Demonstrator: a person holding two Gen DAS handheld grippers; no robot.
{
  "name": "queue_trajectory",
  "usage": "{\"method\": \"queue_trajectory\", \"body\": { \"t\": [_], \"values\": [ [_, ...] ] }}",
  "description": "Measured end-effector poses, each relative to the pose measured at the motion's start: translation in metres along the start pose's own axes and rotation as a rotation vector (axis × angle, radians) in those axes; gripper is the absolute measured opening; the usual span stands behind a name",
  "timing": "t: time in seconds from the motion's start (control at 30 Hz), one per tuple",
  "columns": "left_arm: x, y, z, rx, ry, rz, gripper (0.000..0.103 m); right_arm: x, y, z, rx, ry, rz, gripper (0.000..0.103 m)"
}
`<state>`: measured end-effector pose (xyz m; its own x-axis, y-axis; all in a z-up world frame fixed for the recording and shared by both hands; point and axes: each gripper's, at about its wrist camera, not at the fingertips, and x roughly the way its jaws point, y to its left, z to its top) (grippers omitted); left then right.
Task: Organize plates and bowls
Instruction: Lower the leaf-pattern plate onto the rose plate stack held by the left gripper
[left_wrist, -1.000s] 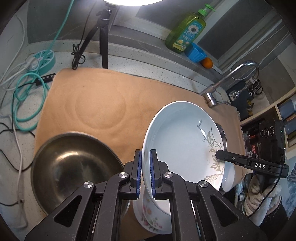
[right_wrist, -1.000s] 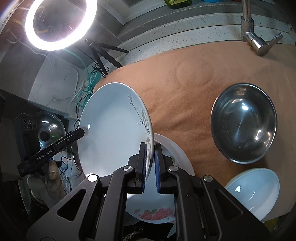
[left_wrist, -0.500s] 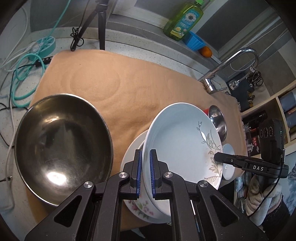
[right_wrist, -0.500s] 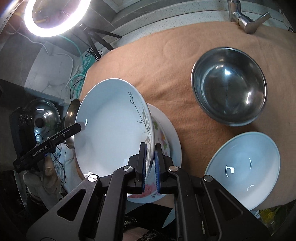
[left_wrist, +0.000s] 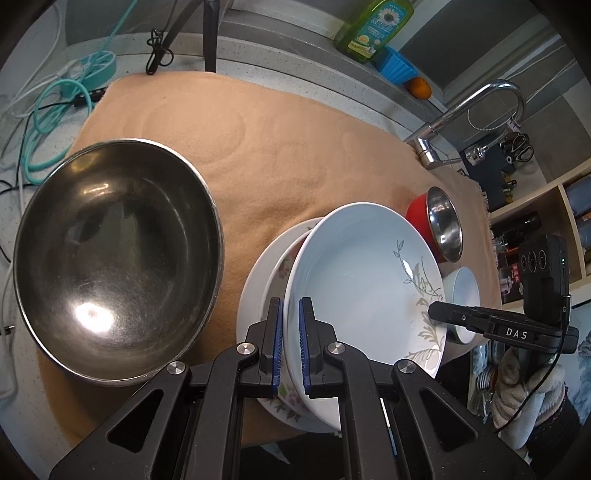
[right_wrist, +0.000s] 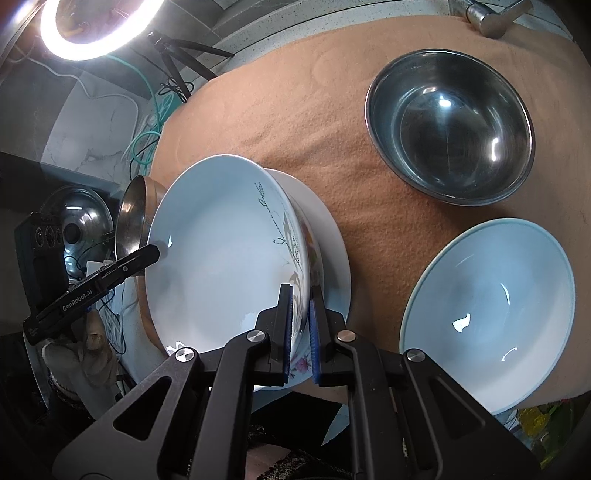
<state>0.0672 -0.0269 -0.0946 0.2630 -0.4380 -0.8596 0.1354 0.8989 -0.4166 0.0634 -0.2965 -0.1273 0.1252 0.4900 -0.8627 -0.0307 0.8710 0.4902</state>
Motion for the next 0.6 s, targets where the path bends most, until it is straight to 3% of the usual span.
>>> {"method": "queue_trajectory", "body": {
  "t": [0.6],
  "values": [
    [0.008,0.003,-0.004,-0.009,0.024,0.011,0.007,0.011,0.006,-0.001,-0.017,0.019,-0.021,0.008]
  ]
}}
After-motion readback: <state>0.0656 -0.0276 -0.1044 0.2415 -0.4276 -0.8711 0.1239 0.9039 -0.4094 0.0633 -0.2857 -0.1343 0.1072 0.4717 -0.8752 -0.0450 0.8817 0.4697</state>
